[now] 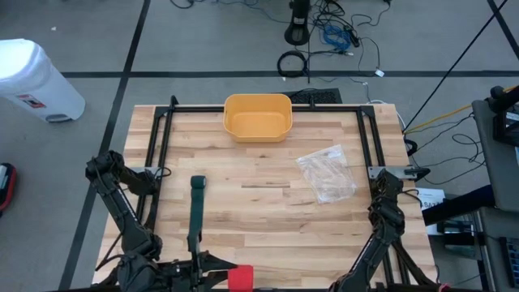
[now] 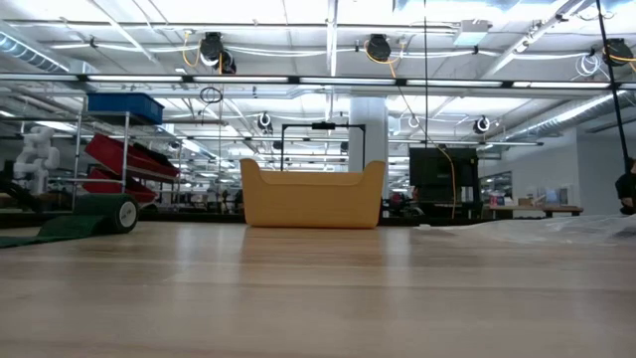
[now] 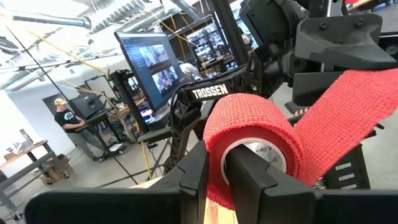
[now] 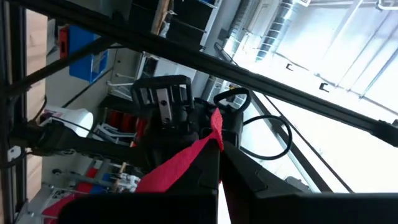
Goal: Roll bandage
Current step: Roll the red bandage
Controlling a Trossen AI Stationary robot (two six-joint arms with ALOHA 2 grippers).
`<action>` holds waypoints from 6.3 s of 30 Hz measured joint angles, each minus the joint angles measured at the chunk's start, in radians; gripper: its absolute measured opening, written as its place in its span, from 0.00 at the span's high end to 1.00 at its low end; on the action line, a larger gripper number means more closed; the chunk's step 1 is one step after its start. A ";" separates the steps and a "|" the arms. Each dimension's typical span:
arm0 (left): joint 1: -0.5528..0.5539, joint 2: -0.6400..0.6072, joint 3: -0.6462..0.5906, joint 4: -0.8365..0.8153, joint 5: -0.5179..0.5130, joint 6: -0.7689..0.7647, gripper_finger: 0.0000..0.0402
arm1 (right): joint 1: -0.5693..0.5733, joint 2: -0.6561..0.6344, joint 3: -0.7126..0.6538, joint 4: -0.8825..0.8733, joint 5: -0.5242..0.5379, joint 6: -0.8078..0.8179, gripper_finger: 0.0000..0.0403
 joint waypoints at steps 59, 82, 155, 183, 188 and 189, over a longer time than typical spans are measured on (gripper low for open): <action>0.006 0.000 0.000 -0.051 -0.026 -0.032 0.86 | -0.159 -0.200 0.000 -0.364 0.003 0.773 1.00; 0.000 0.000 0.000 -0.051 -0.030 -0.032 0.86 | -0.155 -0.200 0.001 -0.579 0.137 1.052 1.00; -0.009 0.001 -0.001 -0.175 0.134 0.099 0.86 | -0.037 -0.199 -0.001 -1.077 0.078 1.821 0.79; -0.015 0.001 0.000 -0.214 0.133 0.528 0.86 | -0.050 -0.198 0.000 -0.949 -0.050 1.676 0.79; -0.020 0.001 0.000 -0.214 0.132 0.626 0.86 | -0.041 -0.157 0.002 -0.971 -0.047 1.561 0.79; -0.022 0.001 0.000 -0.214 0.132 0.642 0.86 | -0.041 -0.149 0.001 -0.964 -0.046 1.549 0.79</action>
